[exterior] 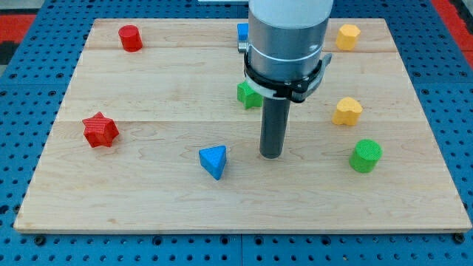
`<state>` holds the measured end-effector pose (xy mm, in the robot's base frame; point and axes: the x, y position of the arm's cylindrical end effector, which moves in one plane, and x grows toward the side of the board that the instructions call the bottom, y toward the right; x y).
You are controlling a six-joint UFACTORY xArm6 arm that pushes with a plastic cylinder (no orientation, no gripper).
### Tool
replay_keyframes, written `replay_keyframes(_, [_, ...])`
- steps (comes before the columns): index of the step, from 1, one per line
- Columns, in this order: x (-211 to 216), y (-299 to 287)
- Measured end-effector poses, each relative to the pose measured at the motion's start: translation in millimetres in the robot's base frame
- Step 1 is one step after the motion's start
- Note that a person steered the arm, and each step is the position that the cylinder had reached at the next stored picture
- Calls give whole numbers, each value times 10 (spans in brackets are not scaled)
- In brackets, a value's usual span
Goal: Move the green star right to the red star
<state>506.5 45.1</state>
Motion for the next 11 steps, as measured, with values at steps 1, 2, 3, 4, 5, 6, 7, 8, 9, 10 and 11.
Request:
replay_keyframes(1, [-207, 0])
replay_keyframes(2, [-433, 316])
replay_keyframes(3, [-894, 483])
replay_keyframes(4, [-1057, 205])
replay_keyframes(5, [-1111, 52])
replay_keyframes(6, [-1275, 25])
replay_keyframes(7, [-1310, -142])
replay_keyframes(8, [-1310, -551])
replay_keyframes(9, [-1552, -929])
replay_keyframes(10, [-1395, -1177])
replay_keyframes(11, [-997, -1395])
